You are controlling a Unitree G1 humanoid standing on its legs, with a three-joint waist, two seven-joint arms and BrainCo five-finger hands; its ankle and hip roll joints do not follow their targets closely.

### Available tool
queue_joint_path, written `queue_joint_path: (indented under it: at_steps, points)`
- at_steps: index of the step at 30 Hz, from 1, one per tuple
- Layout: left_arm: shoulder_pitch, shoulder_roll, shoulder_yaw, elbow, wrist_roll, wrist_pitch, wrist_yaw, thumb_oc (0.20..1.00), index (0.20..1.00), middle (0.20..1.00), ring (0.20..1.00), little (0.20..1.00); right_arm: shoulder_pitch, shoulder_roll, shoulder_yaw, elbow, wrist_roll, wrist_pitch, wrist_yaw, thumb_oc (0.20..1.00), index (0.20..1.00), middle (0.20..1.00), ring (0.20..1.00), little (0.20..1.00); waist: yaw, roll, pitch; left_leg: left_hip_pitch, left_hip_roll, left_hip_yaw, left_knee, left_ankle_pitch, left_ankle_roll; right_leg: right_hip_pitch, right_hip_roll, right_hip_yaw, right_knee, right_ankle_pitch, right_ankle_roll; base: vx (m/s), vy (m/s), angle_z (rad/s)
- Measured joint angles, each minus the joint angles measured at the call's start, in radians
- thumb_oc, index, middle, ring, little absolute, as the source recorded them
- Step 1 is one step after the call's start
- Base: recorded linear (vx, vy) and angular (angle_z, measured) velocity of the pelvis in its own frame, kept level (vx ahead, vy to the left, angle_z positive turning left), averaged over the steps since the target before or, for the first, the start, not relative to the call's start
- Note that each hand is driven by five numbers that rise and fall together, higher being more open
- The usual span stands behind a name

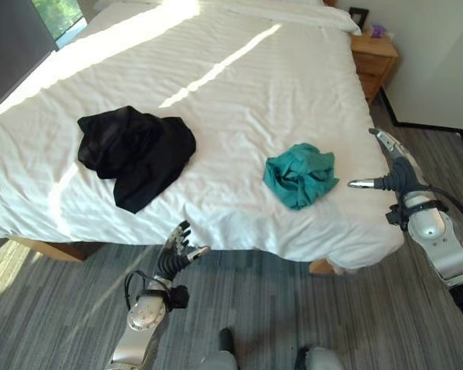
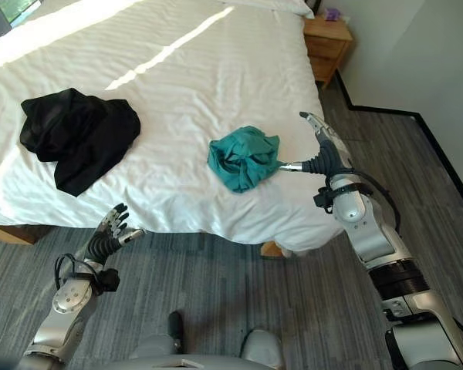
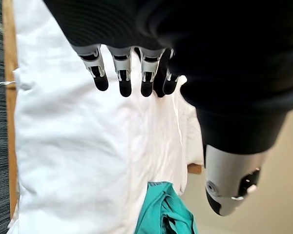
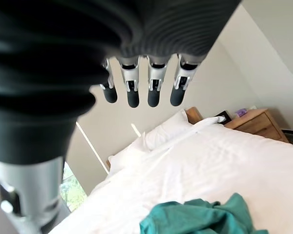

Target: Pick up bed clothes into laundry basket.

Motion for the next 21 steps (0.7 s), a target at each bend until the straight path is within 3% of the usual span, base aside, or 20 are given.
queue_joint_path:
  at_steps: [3, 4, 6, 8, 9, 10, 11, 13, 15, 16, 18, 20, 21]
  points:
    - [0.0, 0.001, 0.012, 0.062, 0.0, 0.006, 0.0, 1.0, 1.0, 1.0, 1.0, 1.0, -0.013, 0.006, 0.044, 0.031, -0.006, 0.02, 0.002, 1.0, 1.0, 1.0, 1.0, 1.0, 0.006, -0.031, -0.016, -0.011, -0.009, -0.073, -0.006, -0.012, -0.016, -0.021, 0.023, -0.001, -0.217, 0.122, 0.0, 0.3, -0.095, 0.81]
    - [0.0, 0.004, 0.016, 0.077, 0.0, 0.009, 0.001, 1.0, 1.0, 1.0, 1.0, 1.0, -0.027, 0.014, 0.062, 0.057, -0.018, 0.024, 0.003, 1.0, 1.0, 1.0, 1.0, 1.0, 0.001, -0.041, -0.021, -0.01, -0.013, -0.101, -0.007, -0.015, -0.038, -0.001, 0.021, -0.008, -0.243, 0.17, -0.018, 0.31, -0.14, 0.92]
    - [0.008, -0.002, 0.024, 0.081, 0.0, 0.01, 0.002, 1.0, 1.0, 1.0, 1.0, 1.0, -0.094, 0.033, 0.117, 0.163, -0.08, 0.057, 0.005, 1.0, 1.0, 1.0, 1.0, 1.0, 0.015, -0.022, -0.023, 0.013, 0.025, -0.114, -0.006, -0.015, -0.072, 0.035, 0.055, -0.049, -0.251, 0.22, -0.033, 0.3, -0.127, 0.59]
    - [0.019, -0.011, 0.031, 0.079, 0.0, 0.009, 0.005, 1.0, 1.0, 1.0, 1.0, 1.0, -0.16, 0.045, 0.187, 0.248, -0.137, 0.093, 0.016, 1.0, 1.0, 1.0, 1.0, 1.0, 0.029, -0.005, -0.028, 0.027, 0.059, -0.113, -0.001, -0.021, -0.082, 0.05, 0.086, -0.068, -0.251, 0.215, -0.044, 0.17, -0.077, 0.12]
    - [0.026, -0.013, 0.036, 0.078, 0.0, 0.009, 0.007, 1.0, 1.0, 1.0, 1.0, 1.0, -0.186, 0.069, 0.206, 0.281, -0.166, 0.1, 0.017, 1.0, 1.0, 1.0, 1.0, 1.0, 0.039, 0.002, -0.026, 0.028, 0.073, -0.113, 0.02, -0.025, -0.088, 0.062, 0.101, -0.079, -0.251, 0.202, -0.073, 0.06, -0.055, 0.06]
    - [0.028, -0.015, 0.036, 0.083, -0.001, 0.012, 0.007, 1.0, 1.0, 1.0, 1.0, 1.0, -0.211, 0.091, 0.227, 0.318, -0.181, 0.106, 0.019, 1.0, 1.0, 1.0, 1.0, 1.0, 0.057, 0.007, -0.024, 0.018, 0.08, -0.113, 0.069, -0.021, -0.116, 0.076, 0.109, -0.081, -0.251, 0.188, -0.097, 0.12, -0.103, 0.03]
    - [0.014, -0.015, 0.035, 0.089, -0.013, 0.014, 0.008, 1.0, 1.0, 1.0, 1.0, 1.0, -0.255, 0.112, 0.266, 0.376, -0.202, 0.118, 0.024, 1.0, 1.0, 1.0, 1.0, 1.0, 0.084, -0.01, -0.016, -0.026, 0.071, -0.117, 0.175, -0.012, -0.165, 0.091, 0.092, -0.084, -0.251, 0.185, -0.109, 0.03, -0.057, 0.01]
    - [-0.021, -0.017, 0.027, 0.117, -0.04, 0.015, 0.012, 1.0, 1.0, 1.0, 1.0, 1.0, -0.296, 0.142, 0.269, 0.414, -0.205, 0.12, 0.021, 1.0, 1.0, 1.0, 1.0, 1.0, 0.101, -0.014, -0.009, -0.084, 0.063, -0.112, 0.302, -0.003, -0.182, 0.112, 0.069, -0.103, -0.251, 0.179, -0.121, 0.14, 0.014, 0.27]
    - [-0.037, -0.02, 0.023, 0.125, -0.071, 0.014, 0.015, 1.0, 1.0, 1.0, 1.0, 1.0, -0.355, 0.184, 0.306, 0.471, -0.205, 0.121, 0.02, 1.0, 1.0, 1.0, 1.0, 1.0, 0.115, 0.001, 0.001, -0.117, 0.084, -0.071, 0.354, -0.014, -0.19, 0.146, 0.061, -0.124, -0.252, 0.161, -0.158, 0.29, 0.12, 0.47]
    - [-0.039, -0.019, 0.023, 0.129, -0.078, 0.015, 0.016, 1.0, 1.0, 1.0, 1.0, 1.0, -0.381, 0.211, 0.312, 0.509, -0.204, 0.125, 0.017, 1.0, 1.0, 1.0, 1.0, 1.0, 0.115, 0.0, 0.002, -0.109, 0.095, -0.034, 0.322, -0.018, -0.191, 0.152, 0.06, -0.126, -0.251, 0.155, -0.164, 0.16, 0.075, 0.28]
    - [-0.039, -0.021, 0.016, 0.131, -0.078, 0.015, 0.019, 1.0, 1.0, 1.0, 1.0, 1.0, -0.4, 0.265, 0.324, 0.552, -0.202, 0.121, 0.016, 1.0, 1.0, 1.0, 1.0, 1.0, 0.137, 0.009, 0.005, -0.09, 0.104, -0.036, 0.21, -0.003, -0.179, 0.152, 0.061, -0.122, -0.251, 0.154, -0.162, 0.13, 0.098, 0.01]
    - [-0.041, -0.025, -0.001, 0.146, -0.078, 0.015, 0.022, 1.0, 1.0, 1.0, 1.0, 1.0, -0.399, 0.32, 0.333, 0.623, -0.195, 0.118, 0.015, 1.0, 1.0, 1.0, 1.0, 1.0, 0.155, 0.037, 0.007, -0.089, 0.123, -0.04, 0.122, 0.012, -0.162, 0.152, 0.072, -0.117, -0.251, 0.152, -0.156, 0.23, 0.172, -0.11]
    - [-0.045, -0.036, -0.009, 0.171, -0.078, 0.015, 0.023, 1.0, 1.0, 1.0, 1.0, 1.0, -0.395, 0.342, 0.337, 0.671, -0.192, 0.119, 0.015, 1.0, 1.0, 1.0, 1.0, 1.0, 0.164, 0.068, 0.006, -0.076, 0.133, -0.069, 0.094, 0.016, -0.156, 0.152, 0.084, -0.109, -0.251, 0.154, -0.144, 0.2, 0.122, -0.19]
